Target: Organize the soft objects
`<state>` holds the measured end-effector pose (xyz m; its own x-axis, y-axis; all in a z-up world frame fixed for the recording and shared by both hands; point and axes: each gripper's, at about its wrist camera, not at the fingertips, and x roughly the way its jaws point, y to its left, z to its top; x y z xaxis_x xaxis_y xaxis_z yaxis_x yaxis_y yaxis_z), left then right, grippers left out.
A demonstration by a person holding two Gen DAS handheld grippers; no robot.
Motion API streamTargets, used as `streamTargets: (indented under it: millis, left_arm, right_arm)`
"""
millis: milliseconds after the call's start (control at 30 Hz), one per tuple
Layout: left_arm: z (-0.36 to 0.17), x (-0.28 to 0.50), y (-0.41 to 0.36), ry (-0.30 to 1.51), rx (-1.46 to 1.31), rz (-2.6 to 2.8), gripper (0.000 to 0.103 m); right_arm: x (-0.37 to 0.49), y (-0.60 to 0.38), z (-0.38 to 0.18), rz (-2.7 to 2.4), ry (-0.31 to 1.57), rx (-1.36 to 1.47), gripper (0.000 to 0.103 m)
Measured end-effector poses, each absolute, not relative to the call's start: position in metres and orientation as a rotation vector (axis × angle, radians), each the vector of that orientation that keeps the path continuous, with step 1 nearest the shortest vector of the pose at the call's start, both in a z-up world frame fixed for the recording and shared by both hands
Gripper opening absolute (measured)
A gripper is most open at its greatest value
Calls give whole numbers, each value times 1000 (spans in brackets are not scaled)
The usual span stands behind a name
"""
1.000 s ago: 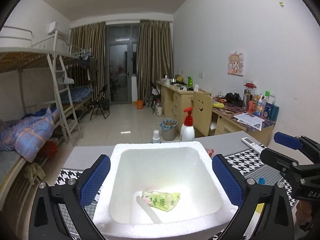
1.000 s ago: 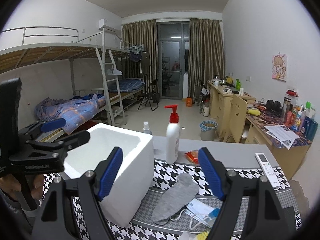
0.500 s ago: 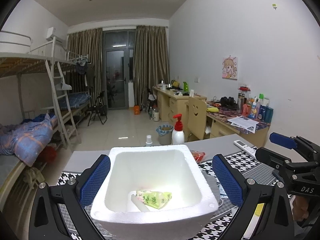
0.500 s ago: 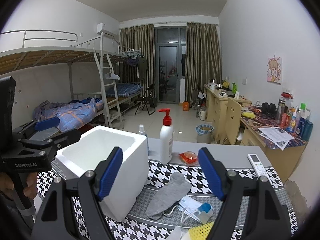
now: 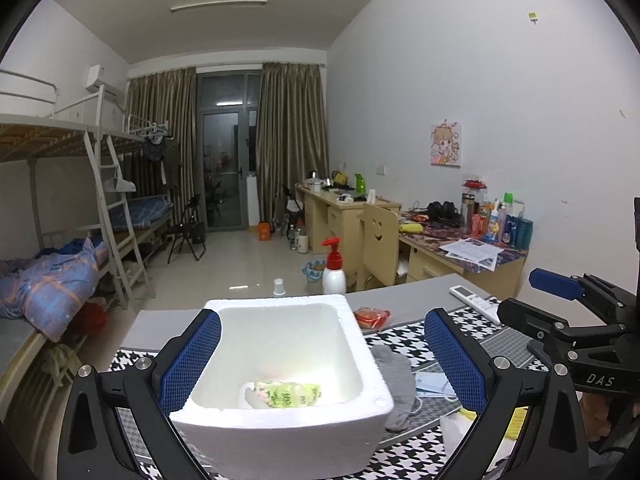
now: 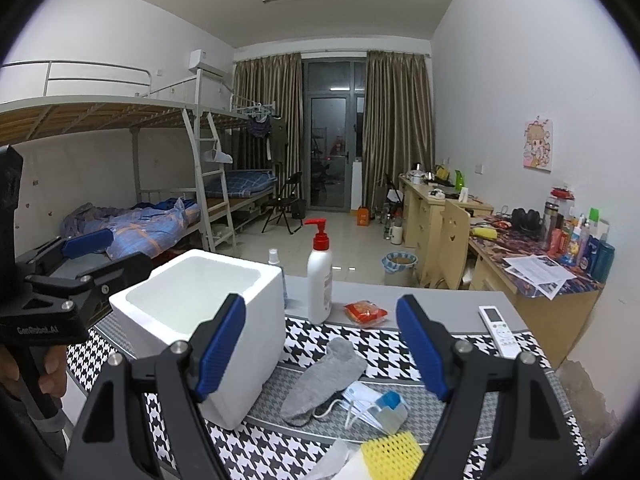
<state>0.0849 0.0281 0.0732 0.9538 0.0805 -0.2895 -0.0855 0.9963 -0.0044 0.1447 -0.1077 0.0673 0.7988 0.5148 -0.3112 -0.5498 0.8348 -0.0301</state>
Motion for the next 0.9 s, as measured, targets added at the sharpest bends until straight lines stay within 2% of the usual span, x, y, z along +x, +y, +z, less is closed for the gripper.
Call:
streamTargets:
  millis: [900]
  left_arm:
    - [55, 87, -21, 336, 6, -111, 102]
  right_arm:
    - [132, -160, 51, 433, 306, -98, 82]
